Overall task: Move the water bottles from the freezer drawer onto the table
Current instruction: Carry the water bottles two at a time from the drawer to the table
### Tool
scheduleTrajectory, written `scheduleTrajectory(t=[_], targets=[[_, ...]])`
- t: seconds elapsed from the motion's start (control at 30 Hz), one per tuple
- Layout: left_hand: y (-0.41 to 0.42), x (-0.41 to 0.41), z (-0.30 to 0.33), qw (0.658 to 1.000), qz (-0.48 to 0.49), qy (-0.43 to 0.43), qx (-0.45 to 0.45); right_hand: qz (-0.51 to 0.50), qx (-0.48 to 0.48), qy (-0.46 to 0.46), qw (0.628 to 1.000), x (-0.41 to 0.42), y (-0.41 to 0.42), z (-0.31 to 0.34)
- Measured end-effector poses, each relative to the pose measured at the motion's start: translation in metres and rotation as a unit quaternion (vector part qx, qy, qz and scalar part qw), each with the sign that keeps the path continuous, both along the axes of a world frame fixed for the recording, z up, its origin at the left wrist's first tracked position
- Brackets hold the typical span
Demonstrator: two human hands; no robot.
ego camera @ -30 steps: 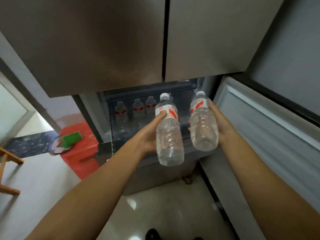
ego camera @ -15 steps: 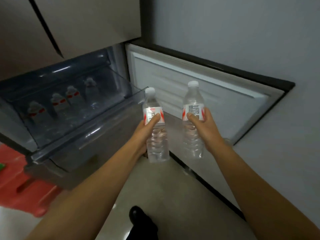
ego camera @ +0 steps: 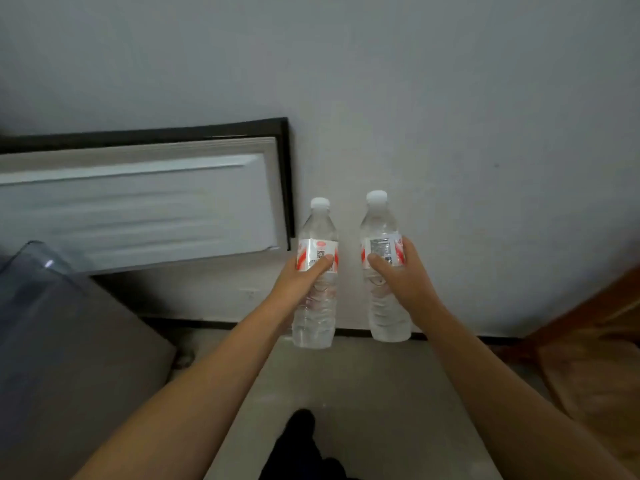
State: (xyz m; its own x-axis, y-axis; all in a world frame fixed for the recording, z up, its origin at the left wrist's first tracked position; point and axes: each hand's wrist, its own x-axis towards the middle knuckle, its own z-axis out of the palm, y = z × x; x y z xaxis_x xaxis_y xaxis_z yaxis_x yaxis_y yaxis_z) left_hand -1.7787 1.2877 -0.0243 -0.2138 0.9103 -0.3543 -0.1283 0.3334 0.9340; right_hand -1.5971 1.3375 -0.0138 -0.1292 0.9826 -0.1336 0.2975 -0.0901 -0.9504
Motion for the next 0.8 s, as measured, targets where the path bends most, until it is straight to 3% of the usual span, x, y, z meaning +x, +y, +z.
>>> scheduleTrajectory(t=[0.23, 0.4, 0.6, 0.8], targets=[[0.086, 0.07, 0.003, 0.979, -0.197, 0.047, -0.009, -0.188, 0.001, 0.002, 0.982, 0.084, 0.005, -0.001], [0.123, 0.129, 0.003, 0.941, -0.334, 0.057, 0.011, -0.325, 0.0, 0.018, 0.946, 0.125, -0.006, -0.006], [0.128, 0.236, -0.004, 0.883, -0.464, 0.063, 0.004, -0.458, 0.017, 0.044, 0.888, 0.186, -0.054, -0.007], [0.077, 0.374, -0.016, 0.789, -0.612, 0.057, -0.005, -0.589, 0.034, 0.047, 0.806, 0.284, -0.144, -0.012]])
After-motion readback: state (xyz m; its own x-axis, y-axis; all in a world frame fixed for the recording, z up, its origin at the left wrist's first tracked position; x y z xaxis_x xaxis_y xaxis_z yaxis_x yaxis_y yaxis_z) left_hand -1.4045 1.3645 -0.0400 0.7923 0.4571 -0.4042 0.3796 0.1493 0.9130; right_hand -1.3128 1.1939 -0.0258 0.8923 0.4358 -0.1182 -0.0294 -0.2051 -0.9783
